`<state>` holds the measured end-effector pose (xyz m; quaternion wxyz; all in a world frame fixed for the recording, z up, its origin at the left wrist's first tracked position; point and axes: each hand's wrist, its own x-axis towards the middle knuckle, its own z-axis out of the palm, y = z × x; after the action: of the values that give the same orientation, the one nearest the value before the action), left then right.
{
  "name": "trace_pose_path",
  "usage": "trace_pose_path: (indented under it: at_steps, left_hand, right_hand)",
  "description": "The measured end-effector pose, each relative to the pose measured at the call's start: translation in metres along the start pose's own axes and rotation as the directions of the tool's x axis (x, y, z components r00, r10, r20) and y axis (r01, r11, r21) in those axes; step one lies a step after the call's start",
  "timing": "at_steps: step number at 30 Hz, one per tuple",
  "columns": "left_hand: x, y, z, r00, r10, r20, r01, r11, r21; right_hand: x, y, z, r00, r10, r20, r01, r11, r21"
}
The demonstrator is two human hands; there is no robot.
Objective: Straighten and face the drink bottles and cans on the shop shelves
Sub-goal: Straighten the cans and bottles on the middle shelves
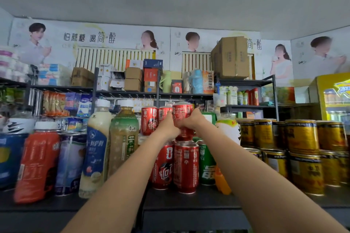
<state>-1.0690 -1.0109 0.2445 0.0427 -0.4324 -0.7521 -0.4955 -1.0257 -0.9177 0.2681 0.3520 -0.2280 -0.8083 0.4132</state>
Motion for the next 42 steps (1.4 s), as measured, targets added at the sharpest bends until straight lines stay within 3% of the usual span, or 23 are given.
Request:
trace_pose_path:
  at_steps: [7,13,20,28,31,33,37,39,42]
  left_hand:
    - [0.009,-0.001,0.007,1.0,-0.008,0.01,0.005,0.977,0.213]
    - [0.012,-0.003,0.006,0.999,-0.053,0.012,0.051,0.992,0.114]
    - [0.011,-0.004,0.002,0.999,-0.046,-0.028,0.05,0.987,0.156]
    - [-0.008,0.01,-0.003,0.959,0.154,-0.239,-0.084,0.956,0.28]
    - [-0.024,0.023,-0.013,0.923,0.257,-0.286,-0.163,0.935,0.314]
    - [-0.04,0.026,-0.019,0.886,0.346,-0.307,-0.242,0.912,0.33]
    - [-0.084,0.014,-0.034,0.758,0.549,-0.353,-0.408,0.821,0.399]
    - [-0.108,0.002,-0.042,0.685,0.619,-0.384,-0.458,0.776,0.434]
    - [-0.137,-0.021,-0.053,0.615,0.644,-0.455,-0.485,0.764,0.426]
  right_hand:
    - [0.007,0.009,0.001,0.999,0.032,0.01,-0.032,0.999,0.008]
    - [0.009,0.011,0.002,0.999,0.031,0.031,-0.032,0.999,0.034]
    - [0.011,0.008,0.004,0.999,0.041,-0.031,-0.04,0.999,0.034]
    - [-0.01,-0.013,0.0,0.978,-0.08,-0.194,0.051,0.988,-0.146]
    - [-0.026,-0.024,0.0,0.953,-0.171,-0.251,0.129,0.977,-0.172]
    - [-0.039,-0.028,0.002,0.906,-0.302,-0.295,0.256,0.949,-0.186]
    - [-0.081,-0.03,0.009,0.795,-0.485,-0.365,0.461,0.874,-0.157]
    - [-0.105,-0.028,0.015,0.793,-0.525,-0.311,0.514,0.849,-0.123]
    - [-0.137,-0.025,0.033,0.874,-0.478,-0.09,0.475,0.879,-0.049]
